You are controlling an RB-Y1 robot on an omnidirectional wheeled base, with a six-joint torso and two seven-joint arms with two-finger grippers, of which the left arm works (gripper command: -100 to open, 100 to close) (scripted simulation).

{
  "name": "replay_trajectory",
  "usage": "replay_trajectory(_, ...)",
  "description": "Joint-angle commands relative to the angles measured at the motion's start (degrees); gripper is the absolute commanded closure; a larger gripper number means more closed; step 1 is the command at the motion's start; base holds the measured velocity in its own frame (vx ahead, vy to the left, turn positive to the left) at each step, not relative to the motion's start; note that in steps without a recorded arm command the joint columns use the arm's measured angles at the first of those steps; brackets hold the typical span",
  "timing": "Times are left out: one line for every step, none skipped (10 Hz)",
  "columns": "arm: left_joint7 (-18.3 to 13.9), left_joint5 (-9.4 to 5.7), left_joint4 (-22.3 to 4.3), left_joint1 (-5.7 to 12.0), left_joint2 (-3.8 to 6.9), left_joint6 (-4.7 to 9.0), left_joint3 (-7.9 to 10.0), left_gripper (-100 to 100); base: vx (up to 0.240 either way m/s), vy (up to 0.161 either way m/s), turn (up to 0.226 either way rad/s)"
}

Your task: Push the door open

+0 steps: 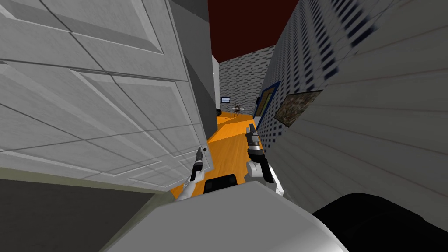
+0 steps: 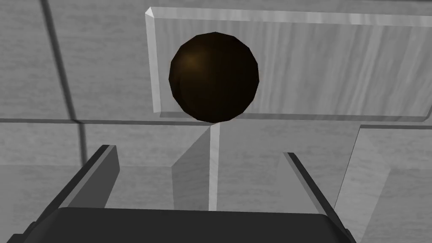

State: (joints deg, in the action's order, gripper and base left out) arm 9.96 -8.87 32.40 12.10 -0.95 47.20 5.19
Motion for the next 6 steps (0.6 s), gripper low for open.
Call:
replay_trajectory(0.02,-0.08,-1.48,0.69,-1.72,1.0,0.14,-100,0.052,-0.174,-0.036)
replay_trajectory(-0.09,-0.07,-0.92,0.48,-0.8,0.58,0.11,-100,0.025,-0.097,0.001)
replay_trajectory(-0.09,-0.07,-0.92,0.48,-0.8,0.58,0.11,100,-0.003,0.015,0.006)
replay_trajectory(-0.09,-0.07,-0.92,0.48,-0.8,0.58,0.11,100,-0.013,0.033,-0.019)
replay_trajectory(-0.09,-0.07,-0.92,0.48,-0.8,0.58,0.11,100,-0.007,0.023,-0.021)
replay_trajectory(-0.09,-0.07,-0.92,0.48,-0.8,0.58,0.11,100,-0.003,0.01,-0.011)
